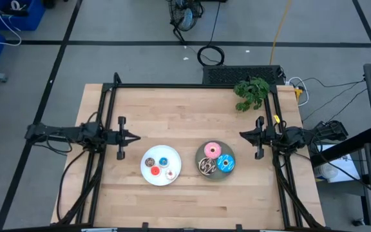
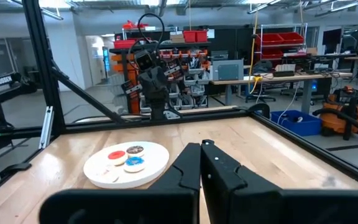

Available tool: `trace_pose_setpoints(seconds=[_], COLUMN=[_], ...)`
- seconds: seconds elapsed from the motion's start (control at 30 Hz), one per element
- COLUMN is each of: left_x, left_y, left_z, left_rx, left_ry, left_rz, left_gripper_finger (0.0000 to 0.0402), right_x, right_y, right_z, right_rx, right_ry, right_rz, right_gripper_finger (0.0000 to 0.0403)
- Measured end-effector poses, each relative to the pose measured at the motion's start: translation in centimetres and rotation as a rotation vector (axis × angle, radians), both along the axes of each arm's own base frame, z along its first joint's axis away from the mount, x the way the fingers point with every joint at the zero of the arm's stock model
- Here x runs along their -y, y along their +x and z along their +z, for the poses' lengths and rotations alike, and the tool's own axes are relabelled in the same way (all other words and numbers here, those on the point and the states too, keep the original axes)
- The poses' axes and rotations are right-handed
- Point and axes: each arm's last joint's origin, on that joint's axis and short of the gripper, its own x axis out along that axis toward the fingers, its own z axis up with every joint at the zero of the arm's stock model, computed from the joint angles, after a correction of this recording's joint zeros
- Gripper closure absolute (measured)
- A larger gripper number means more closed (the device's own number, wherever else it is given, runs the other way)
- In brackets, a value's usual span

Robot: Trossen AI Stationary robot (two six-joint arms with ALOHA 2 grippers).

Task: Pick & Place donuts
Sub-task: Return to Home Position

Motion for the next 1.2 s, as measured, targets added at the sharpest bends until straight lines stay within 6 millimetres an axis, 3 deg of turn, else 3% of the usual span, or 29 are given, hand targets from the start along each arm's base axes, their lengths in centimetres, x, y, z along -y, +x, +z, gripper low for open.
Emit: trace_pose_setpoints(seconds=[0.4, 0.77, 1.2], left_x=[-0.13, -0.25, -0.25], left_y=[-0.08, -0.06, -0.06], left_z=[-0.47, -0.47, -0.47], left_rx=[-0.051, -0.052, -0.052], left_ry=[-0.093, -0.183, -0.184], left_rz=[-0.025, 0.005, 0.005], left_gripper_finger=[0.0398, 0.0346, 0.0350], right_x=[0.00, 0.01, 0.01], right_y=[0.01, 0.01, 0.01], right_z=[-0.08, -0.11, -0.10], right_rx=[-0.012, -0.021, -0.020], right_ry=[-0.029, -0.074, -0.073], right_rz=[-0.004, -0.009, -0.011], right_gripper_finger=[0.0403, 0.0403, 0.0403])
